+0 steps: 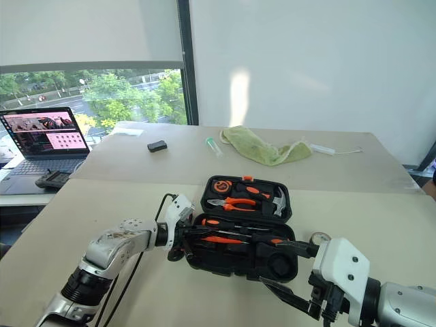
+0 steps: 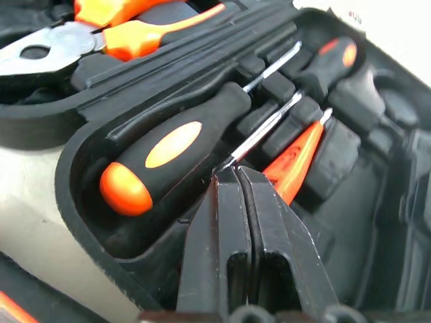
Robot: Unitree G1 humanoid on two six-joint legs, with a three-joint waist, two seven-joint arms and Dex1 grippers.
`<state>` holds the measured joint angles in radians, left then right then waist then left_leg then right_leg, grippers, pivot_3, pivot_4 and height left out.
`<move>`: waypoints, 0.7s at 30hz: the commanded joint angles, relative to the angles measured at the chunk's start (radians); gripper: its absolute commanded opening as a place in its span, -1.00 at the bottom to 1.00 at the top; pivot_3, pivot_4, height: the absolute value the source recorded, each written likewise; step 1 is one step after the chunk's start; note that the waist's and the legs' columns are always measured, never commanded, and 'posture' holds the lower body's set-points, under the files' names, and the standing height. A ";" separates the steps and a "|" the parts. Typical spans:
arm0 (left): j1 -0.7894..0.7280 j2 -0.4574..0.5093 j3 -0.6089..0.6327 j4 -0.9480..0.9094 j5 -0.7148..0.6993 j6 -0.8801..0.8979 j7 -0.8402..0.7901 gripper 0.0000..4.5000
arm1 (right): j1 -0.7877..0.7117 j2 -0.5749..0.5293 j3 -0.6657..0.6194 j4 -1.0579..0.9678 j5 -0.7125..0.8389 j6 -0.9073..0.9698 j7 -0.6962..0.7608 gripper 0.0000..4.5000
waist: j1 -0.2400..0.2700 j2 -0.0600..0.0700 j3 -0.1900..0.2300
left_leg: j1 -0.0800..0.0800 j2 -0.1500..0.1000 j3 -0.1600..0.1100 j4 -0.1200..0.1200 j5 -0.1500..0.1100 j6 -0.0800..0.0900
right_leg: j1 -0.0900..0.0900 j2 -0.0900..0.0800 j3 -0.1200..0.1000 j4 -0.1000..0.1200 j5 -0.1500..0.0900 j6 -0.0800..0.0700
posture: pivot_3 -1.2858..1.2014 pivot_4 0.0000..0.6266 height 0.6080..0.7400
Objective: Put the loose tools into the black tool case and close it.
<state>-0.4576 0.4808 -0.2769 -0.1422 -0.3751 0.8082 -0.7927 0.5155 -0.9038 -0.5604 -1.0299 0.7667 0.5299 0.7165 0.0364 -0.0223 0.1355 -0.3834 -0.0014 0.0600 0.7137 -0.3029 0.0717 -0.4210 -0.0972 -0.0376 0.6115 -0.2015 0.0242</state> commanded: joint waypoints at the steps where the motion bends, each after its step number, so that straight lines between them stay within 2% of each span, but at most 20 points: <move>1: 0.055 0.041 -0.109 0.057 0.077 -0.038 -0.047 -0.96 | 0.004 -0.001 -0.018 -0.017 0.001 -0.019 -0.003 0.66 | 0.000 0.000 0.000 | 0.000 0.000 0.000 0.000 0.000 0.000 | 0.000 0.000 0.000 0.000 0.000 0.000 | 0.03 -0.52 1.00; 8: 0.043 0.059 -0.198 0.170 0.195 -0.126 -0.063 -0.96 | 0.025 -0.017 -0.031 -0.017 0.022 -0.033 -0.012 0.66 | 0.003 0.003 -0.008 | 0.004 0.000 0.000 -0.001 0.000 0.000 | 0.004 -0.001 0.000 0.000 -0.003 -0.005 | 0.03 -0.52 1.00; 12: 0.042 0.086 -0.246 0.198 0.255 -0.197 -0.107 -0.96 | 0.039 -0.028 -0.039 -0.017 0.037 -0.041 -0.021 0.66 | 0.002 0.003 -0.014 | 0.016 0.000 0.000 -0.003 -0.001 0.001 | 0.017 -0.003 -0.001 -0.002 -0.007 -0.006 | 0.03 -0.52 1.00; 14: 0.040 0.098 -0.264 0.210 0.291 -0.258 -0.130 -0.96 | 0.044 -0.034 -0.039 -0.017 0.042 -0.045 -0.029 0.66 | -0.001 0.005 -0.019 | 0.020 0.001 0.000 -0.004 -0.002 0.001 | 0.017 -0.010 -0.001 -0.002 -0.014 0.001 | 0.03 -0.52 1.00; 17: 0.042 0.114 -0.288 0.239 0.343 -0.357 -0.162 -0.96 | 0.054 -0.042 -0.033 -0.017 0.049 -0.055 -0.042 0.66 | -0.003 0.007 -0.021 | 0.030 0.000 0.002 -0.011 -0.004 0.000 | 0.022 -0.012 0.000 -0.002 -0.016 0.001 | 0.03 -0.52 1.00; 21: 0.069 0.116 -0.295 0.256 0.384 -0.483 -0.193 -0.96 | 0.080 -0.049 -0.028 -0.017 0.052 -0.073 -0.054 0.66 | -0.004 0.008 -0.026 | 0.031 0.000 0.002 -0.020 -0.002 -0.003 | 0.023 -0.012 0.002 -0.002 -0.019 -0.004 | 0.03 -0.52 1.00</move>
<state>-0.4837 0.5796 -0.4539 0.0092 -0.0602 0.3407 -0.9333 0.5843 -0.9438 -0.5688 -1.0301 0.8069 0.4905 0.6721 0.0325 -0.0145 0.1093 -0.3521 -0.0009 0.0610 0.6935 -0.3059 0.0678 -0.3980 -0.1097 -0.0356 0.6108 -0.2186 0.0178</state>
